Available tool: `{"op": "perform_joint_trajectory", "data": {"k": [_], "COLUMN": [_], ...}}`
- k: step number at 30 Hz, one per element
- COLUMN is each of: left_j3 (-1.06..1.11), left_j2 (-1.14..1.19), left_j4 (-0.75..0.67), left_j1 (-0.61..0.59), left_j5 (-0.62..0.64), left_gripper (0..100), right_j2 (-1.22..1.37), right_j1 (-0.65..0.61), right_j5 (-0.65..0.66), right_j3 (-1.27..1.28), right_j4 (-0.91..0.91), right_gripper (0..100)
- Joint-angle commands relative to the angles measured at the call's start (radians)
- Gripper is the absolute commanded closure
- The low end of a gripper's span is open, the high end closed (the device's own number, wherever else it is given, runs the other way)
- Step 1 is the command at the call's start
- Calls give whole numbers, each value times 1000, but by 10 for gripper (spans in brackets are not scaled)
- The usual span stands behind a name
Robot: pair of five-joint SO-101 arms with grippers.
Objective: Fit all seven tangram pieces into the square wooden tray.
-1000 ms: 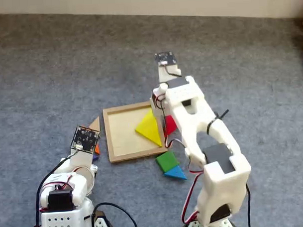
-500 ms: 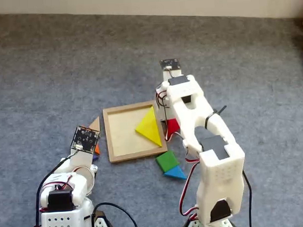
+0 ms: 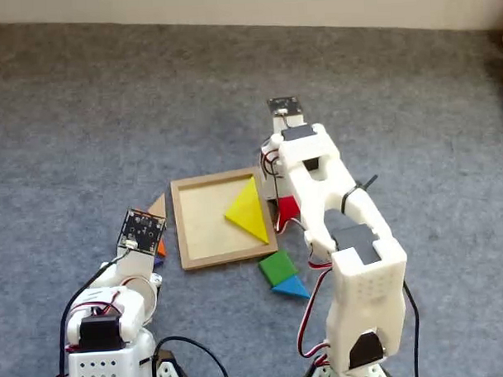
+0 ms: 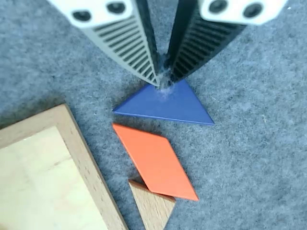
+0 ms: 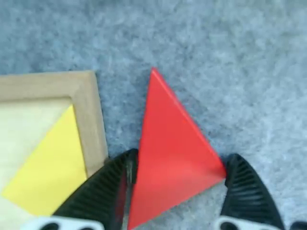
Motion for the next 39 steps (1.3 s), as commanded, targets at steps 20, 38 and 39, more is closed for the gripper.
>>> {"op": "perform_joint_trajectory", "data": {"k": [20,38,39], "left_j3": [21,21,21], "left_j2": [-7,-5,-5], "left_j4": [5,5,5], "left_j1": [-10,-10,-10], "left_j5": [6,6,6], "left_gripper": [991,991,991], "right_j2": [-236,-232,-232], "right_j1": [-10,5,16], "right_j5": [219,91,25], "right_j3": [-39,-48,-47], "right_j4": [70,73,77], "right_gripper": [826,784,759]}}
